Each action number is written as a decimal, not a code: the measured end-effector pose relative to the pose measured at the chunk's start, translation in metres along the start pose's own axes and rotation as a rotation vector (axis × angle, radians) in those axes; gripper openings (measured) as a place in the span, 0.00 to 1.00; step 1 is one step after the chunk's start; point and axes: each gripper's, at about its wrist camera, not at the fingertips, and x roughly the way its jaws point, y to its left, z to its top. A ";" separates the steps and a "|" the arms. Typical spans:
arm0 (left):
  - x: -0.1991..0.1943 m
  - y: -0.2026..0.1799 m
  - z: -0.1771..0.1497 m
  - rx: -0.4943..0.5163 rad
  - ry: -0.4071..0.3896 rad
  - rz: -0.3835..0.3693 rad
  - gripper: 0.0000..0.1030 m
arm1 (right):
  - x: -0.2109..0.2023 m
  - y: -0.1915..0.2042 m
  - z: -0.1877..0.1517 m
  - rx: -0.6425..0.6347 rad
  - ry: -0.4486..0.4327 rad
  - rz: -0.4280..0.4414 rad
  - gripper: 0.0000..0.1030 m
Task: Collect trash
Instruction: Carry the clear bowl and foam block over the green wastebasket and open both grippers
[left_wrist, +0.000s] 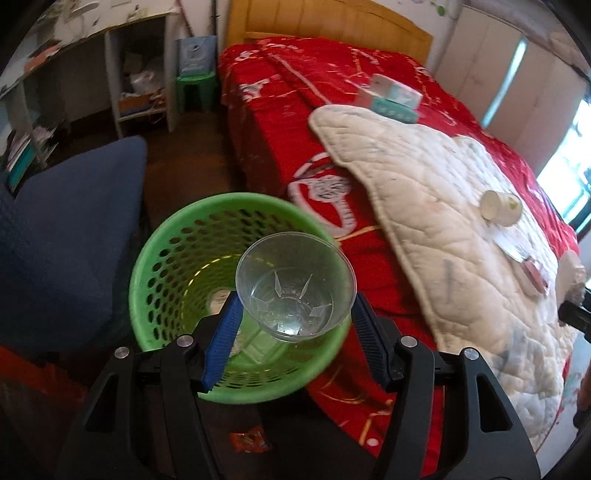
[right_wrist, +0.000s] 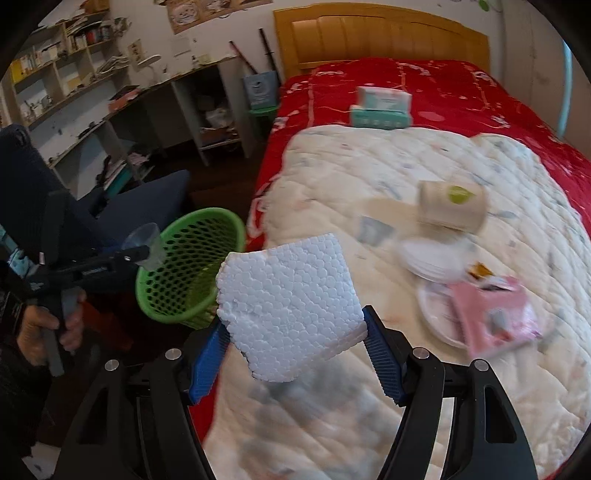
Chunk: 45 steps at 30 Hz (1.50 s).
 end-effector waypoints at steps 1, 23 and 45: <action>0.001 0.004 0.000 -0.011 0.002 -0.001 0.59 | 0.004 0.006 0.003 -0.007 0.002 0.007 0.66; -0.038 0.067 -0.023 -0.140 -0.070 0.048 0.69 | 0.094 0.109 0.044 -0.097 0.064 0.152 0.66; -0.053 0.093 -0.044 -0.224 -0.074 0.057 0.69 | 0.149 0.163 0.060 -0.064 0.090 0.215 0.77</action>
